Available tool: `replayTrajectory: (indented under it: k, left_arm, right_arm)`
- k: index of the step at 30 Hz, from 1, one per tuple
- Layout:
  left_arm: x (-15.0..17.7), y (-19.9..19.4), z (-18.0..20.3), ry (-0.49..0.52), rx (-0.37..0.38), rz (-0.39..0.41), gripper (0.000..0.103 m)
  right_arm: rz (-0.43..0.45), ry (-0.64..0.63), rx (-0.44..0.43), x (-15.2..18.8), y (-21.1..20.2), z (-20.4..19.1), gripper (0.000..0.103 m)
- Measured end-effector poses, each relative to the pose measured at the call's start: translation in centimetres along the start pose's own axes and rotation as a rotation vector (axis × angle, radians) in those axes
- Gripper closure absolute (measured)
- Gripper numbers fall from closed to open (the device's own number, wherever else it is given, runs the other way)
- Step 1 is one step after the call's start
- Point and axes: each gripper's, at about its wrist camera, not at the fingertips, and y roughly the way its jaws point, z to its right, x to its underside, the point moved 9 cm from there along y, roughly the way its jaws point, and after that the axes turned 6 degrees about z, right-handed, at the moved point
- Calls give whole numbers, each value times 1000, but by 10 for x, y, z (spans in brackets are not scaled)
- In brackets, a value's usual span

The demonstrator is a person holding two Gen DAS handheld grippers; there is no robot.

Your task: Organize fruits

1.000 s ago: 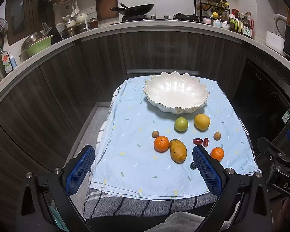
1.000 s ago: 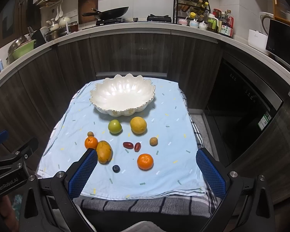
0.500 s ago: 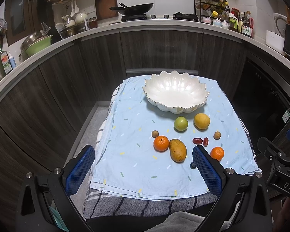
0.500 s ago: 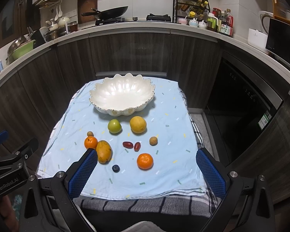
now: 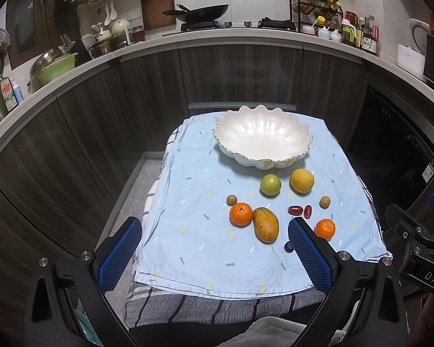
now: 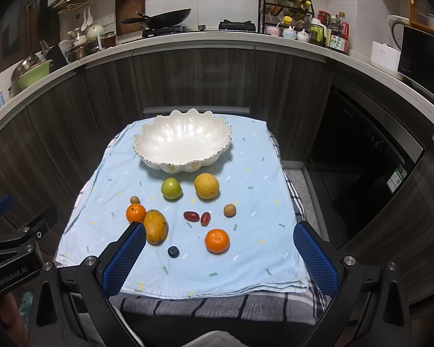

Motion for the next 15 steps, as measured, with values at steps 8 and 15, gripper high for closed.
replayTrajectory:
  k: [8,15]
  left_arm:
    - [1,2,2,4,1,-4,0]
    - [1,3,2,5,1,-5,0]
  right_arm:
    - [-1,0,-1,0,0,0,0]
    - [-2,2,0,1,0,0,0]
